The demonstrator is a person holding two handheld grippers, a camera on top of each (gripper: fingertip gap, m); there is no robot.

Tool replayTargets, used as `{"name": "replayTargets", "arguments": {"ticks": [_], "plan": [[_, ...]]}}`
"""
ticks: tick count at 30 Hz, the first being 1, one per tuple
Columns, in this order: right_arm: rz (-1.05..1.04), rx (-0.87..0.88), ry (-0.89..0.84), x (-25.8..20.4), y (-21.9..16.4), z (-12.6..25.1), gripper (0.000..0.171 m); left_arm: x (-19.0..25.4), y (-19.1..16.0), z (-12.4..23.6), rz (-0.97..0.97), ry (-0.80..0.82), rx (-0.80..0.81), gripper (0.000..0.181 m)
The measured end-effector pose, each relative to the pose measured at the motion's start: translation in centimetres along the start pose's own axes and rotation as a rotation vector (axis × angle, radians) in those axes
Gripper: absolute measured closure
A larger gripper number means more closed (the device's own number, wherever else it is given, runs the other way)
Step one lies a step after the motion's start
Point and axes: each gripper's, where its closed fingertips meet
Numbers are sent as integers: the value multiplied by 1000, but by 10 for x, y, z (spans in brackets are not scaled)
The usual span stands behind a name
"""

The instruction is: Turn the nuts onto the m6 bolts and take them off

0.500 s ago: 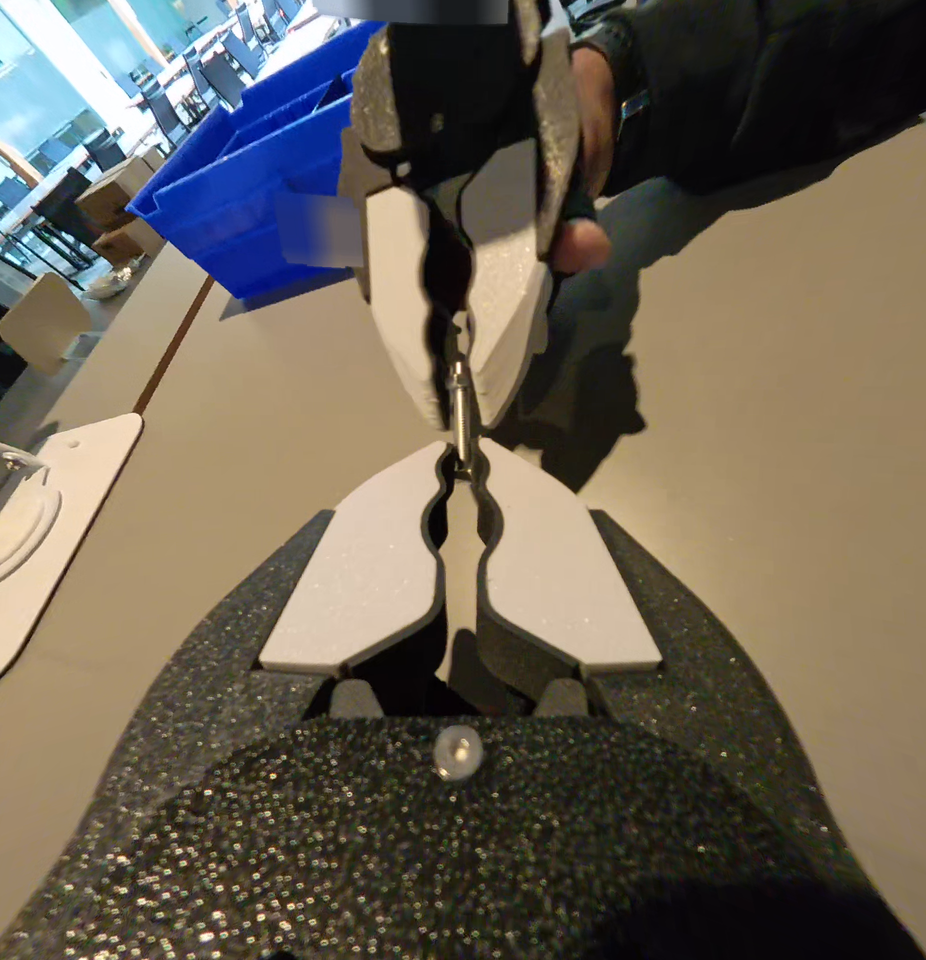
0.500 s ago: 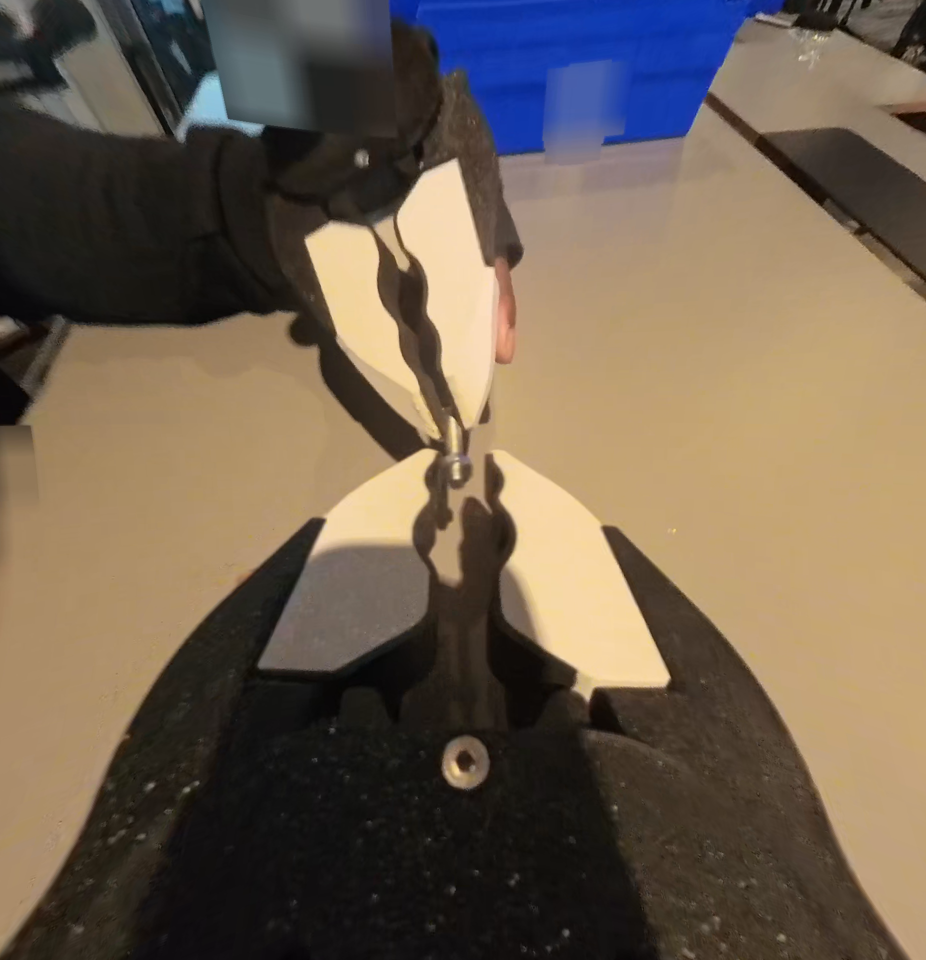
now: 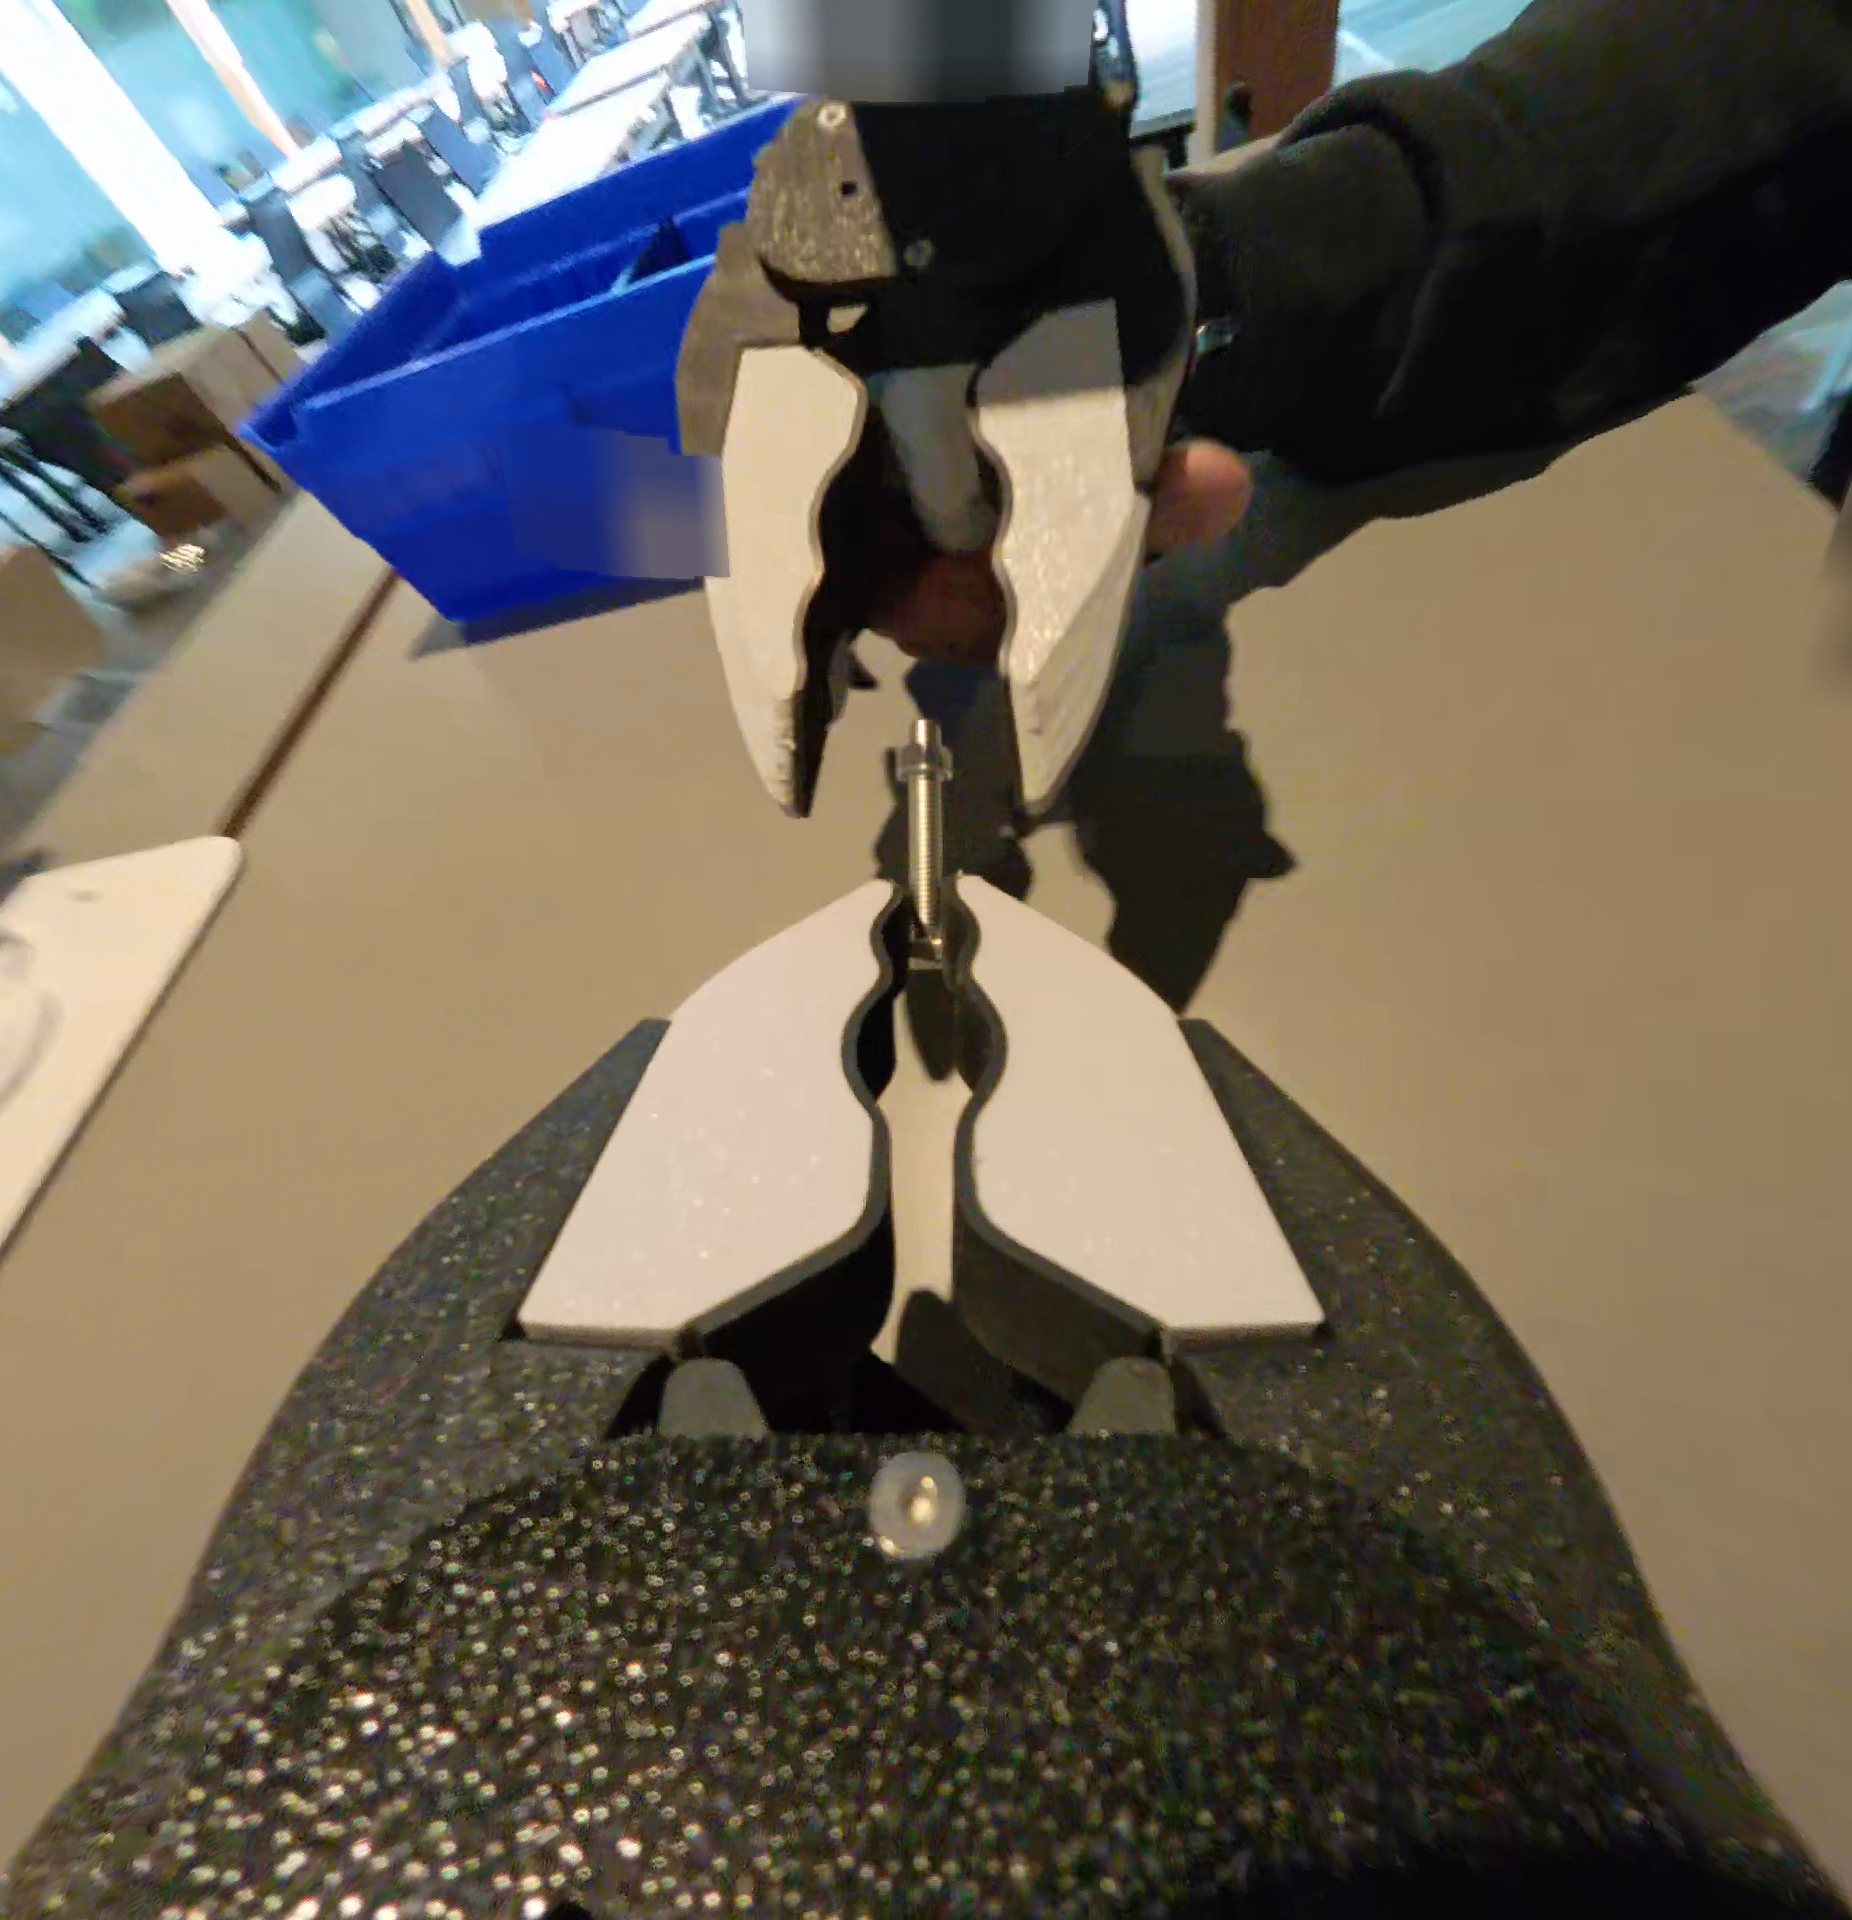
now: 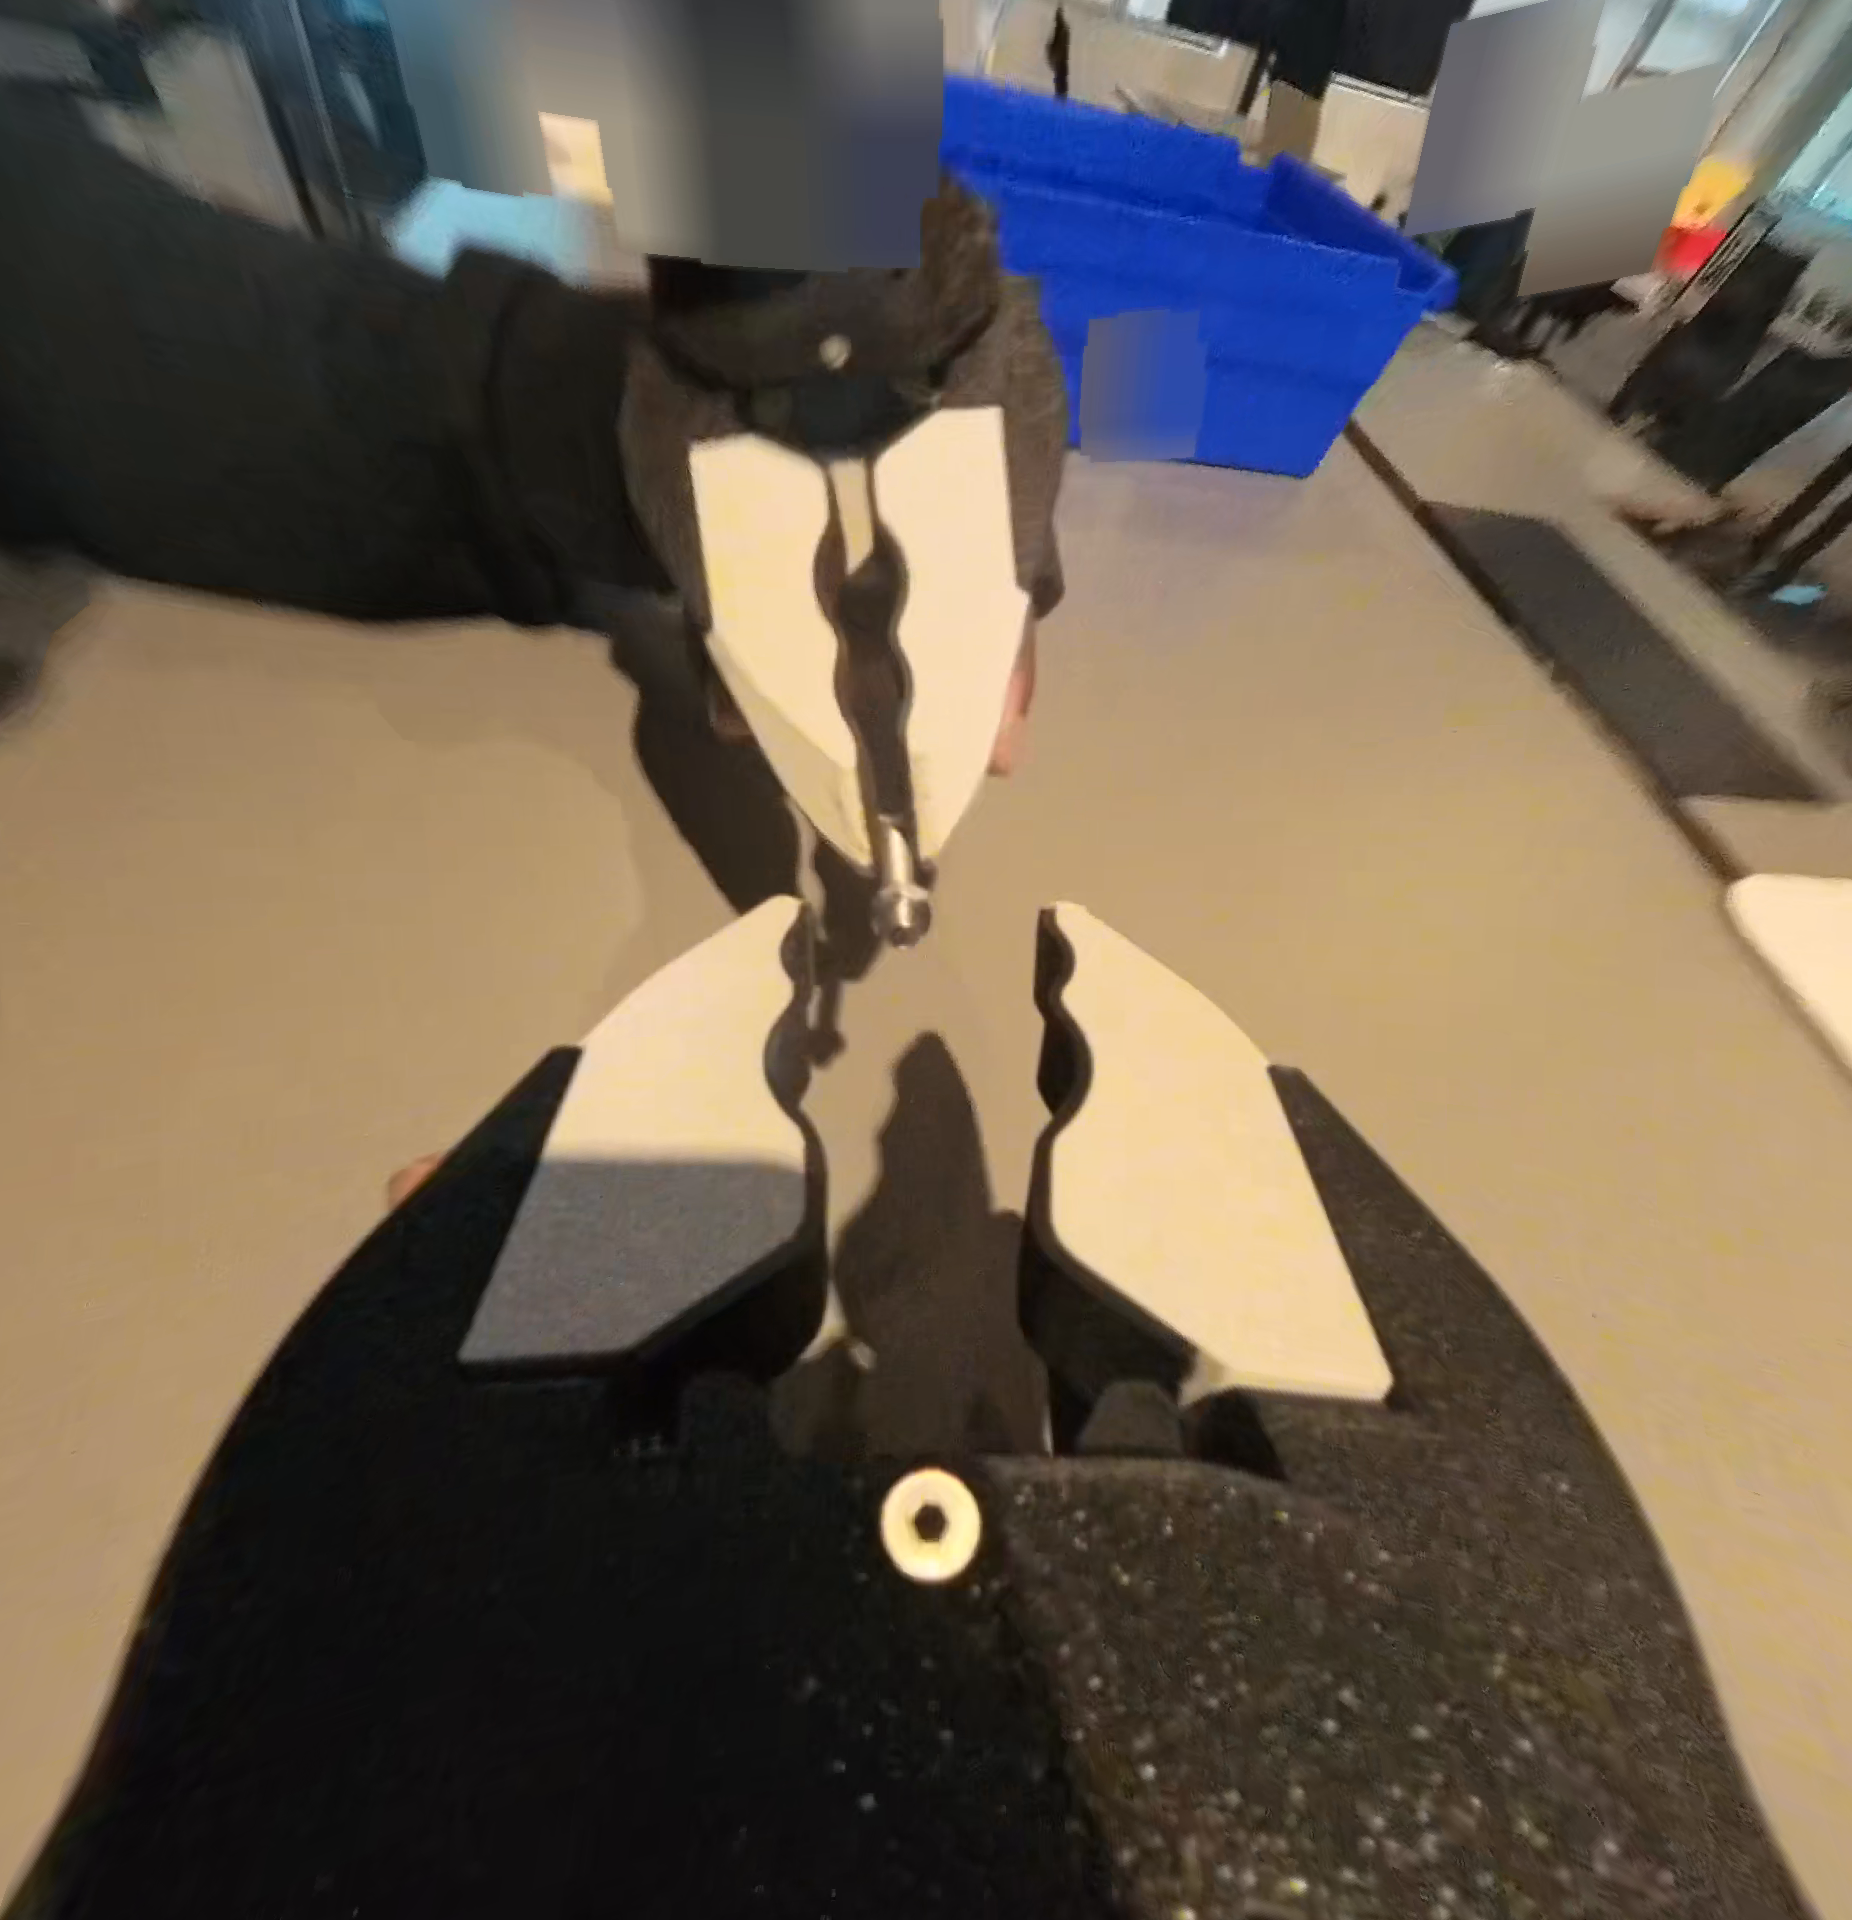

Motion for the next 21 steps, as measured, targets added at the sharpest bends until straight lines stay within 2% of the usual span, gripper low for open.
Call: {"name": "replayTargets", "arguments": {"ticks": [4, 6, 7, 9, 13, 14, 16, 18, 21], "plan": [[-169, 43, 61, -1, 6, 0, 140, -4, 0, -1, -61, 55, -15, 176], [-176, 12, 69, -3, 2, -4, 149, -2, -2, -3, -67, 45, -27, 176], [-141, -16, 64, -5, -2, -6, 159, 0, -3, -3, -60, 32, -29, 176], [-2, -67, 38, -8, -9, -8, 160, 2, -8, -4, -12, -5, -55, 176], [509, -99, -42, -20, -12, -10, 160, 17, -15, -5, 166, -155, -87, 176], [565, -108, -63, -19, -13, -10, 160, 17, -16, -5, 175, -156, -90, 176], [516, -106, -88, -15, -11, -9, 157, 14, -14, -4, 160, -136, -72, 176], [360, -91, -91, -7, -9, -6, 136, 11, -6, -1, 121, -109, -34, 176], [108, -40, -27, -3, -4, -2, 130, 5, 2, 2, 69, -55, 7, 176]]}}
Point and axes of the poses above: each gripper's, where its closed fingertips meet, z back along the fingers, y out of its top, x = y × z across the jaws, and after that the axes turned 11 degrees about z, right-handed
